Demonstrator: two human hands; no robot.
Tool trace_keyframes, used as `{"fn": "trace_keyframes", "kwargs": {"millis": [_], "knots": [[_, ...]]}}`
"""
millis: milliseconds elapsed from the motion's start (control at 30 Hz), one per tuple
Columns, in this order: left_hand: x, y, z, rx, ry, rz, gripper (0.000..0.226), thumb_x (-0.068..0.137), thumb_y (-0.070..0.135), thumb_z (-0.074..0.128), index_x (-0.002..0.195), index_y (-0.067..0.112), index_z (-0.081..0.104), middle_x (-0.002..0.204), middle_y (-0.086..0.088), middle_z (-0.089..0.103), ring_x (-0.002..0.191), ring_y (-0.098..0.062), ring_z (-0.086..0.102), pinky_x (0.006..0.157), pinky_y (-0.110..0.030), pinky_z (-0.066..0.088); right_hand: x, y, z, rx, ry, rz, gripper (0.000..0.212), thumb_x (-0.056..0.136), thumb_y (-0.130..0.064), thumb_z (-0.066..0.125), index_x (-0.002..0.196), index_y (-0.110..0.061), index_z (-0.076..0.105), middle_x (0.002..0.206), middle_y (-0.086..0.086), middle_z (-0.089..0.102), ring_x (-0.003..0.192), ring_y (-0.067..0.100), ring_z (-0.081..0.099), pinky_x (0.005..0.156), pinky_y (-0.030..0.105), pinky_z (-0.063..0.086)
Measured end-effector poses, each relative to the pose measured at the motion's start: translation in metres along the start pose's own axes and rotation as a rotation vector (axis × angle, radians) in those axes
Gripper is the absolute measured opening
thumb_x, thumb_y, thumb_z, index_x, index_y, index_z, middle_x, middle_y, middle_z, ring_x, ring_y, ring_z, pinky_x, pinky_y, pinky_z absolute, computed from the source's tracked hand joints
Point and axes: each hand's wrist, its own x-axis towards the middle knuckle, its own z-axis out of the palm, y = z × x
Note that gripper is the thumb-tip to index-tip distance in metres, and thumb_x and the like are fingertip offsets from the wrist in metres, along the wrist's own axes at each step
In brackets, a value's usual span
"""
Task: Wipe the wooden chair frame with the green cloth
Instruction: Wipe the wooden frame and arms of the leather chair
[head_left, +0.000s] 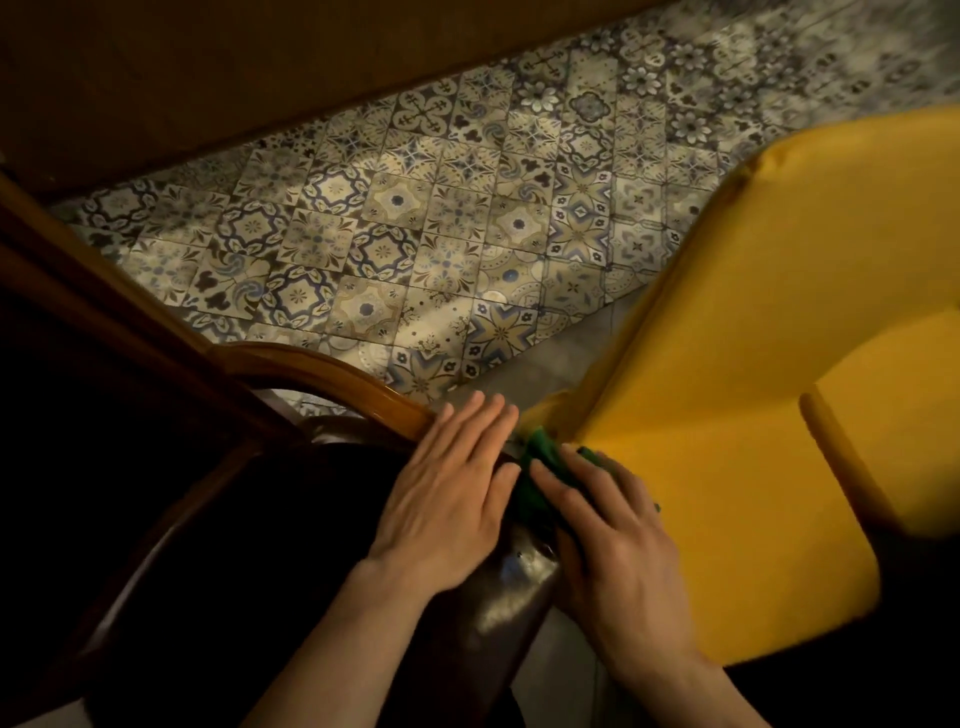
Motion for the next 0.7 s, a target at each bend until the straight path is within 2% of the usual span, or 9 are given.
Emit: {"fn": "trace_keyframes", "kwargs": {"millis": [67, 133, 333, 433, 567, 700], "knots": [[-0.003, 0.004, 0.011, 0.078, -0.047, 0.045, 0.058, 0.105, 0.04, 0.015, 0.157, 0.015, 0.021, 0.166, 0.001, 0.016, 0.153, -0.009, -0.003, 0.124, -0.037, 0.004, -0.009, 0.001, 0.006, -0.057, -0.069, 0.013, 0.065, 0.092, -0.025, 0.067, 0.15, -0.038, 0.04, 0.159, -0.002, 0.04, 0.146, 0.033, 0.032, 0.104, 0.051, 0.047], [-0.004, 0.003, 0.016, 0.135, -0.066, 0.062, 0.059, 0.105, 0.039, 0.014, 0.156, 0.012, 0.023, 0.166, -0.001, 0.016, 0.153, -0.011, -0.004, 0.124, -0.039, 0.004, -0.014, 0.003, 0.013, -0.064, -0.075, -0.002, 0.067, 0.091, -0.024, 0.069, 0.15, -0.035, 0.039, 0.16, -0.001, 0.038, 0.147, 0.035, 0.03, 0.108, 0.052, 0.044], [-0.004, -0.003, 0.015, 0.163, -0.114, 0.098, 0.06, 0.105, 0.044, 0.011, 0.158, 0.018, 0.013, 0.167, 0.005, 0.005, 0.151, -0.005, -0.012, 0.124, -0.035, -0.003, -0.016, 0.016, 0.016, -0.125, -0.081, -0.035, 0.063, 0.09, -0.028, 0.071, 0.147, -0.03, 0.046, 0.155, 0.006, 0.045, 0.131, 0.039, 0.051, 0.1, 0.05, 0.05], [-0.003, -0.002, 0.016, 0.128, -0.118, 0.077, 0.058, 0.104, 0.044, 0.012, 0.159, 0.022, 0.009, 0.166, 0.009, 0.001, 0.149, -0.001, -0.015, 0.123, -0.034, -0.006, -0.025, 0.028, 0.011, -0.181, -0.105, -0.058, 0.063, 0.09, -0.024, 0.069, 0.148, -0.029, 0.044, 0.156, 0.009, 0.044, 0.127, 0.04, 0.054, 0.098, 0.049, 0.051], [-0.002, -0.003, 0.018, 0.127, -0.118, 0.071, 0.057, 0.105, 0.042, 0.015, 0.159, 0.025, 0.007, 0.166, 0.011, 0.0, 0.148, 0.0, -0.016, 0.123, -0.033, -0.008, -0.041, 0.045, -0.002, -0.251, -0.178, -0.048, 0.078, 0.079, -0.024, 0.081, 0.148, -0.029, 0.045, 0.153, 0.01, 0.047, 0.122, 0.04, 0.058, 0.096, 0.047, 0.053], [-0.003, -0.004, 0.018, 0.103, -0.122, 0.072, 0.056, 0.106, 0.041, 0.017, 0.159, 0.025, 0.007, 0.166, 0.012, 0.0, 0.148, 0.0, -0.017, 0.122, -0.032, -0.009, -0.051, 0.056, -0.016, -0.316, -0.225, -0.06, 0.071, 0.08, -0.025, 0.078, 0.145, -0.022, 0.05, 0.147, 0.017, 0.053, 0.112, 0.042, 0.062, 0.086, 0.049, 0.057]]}}
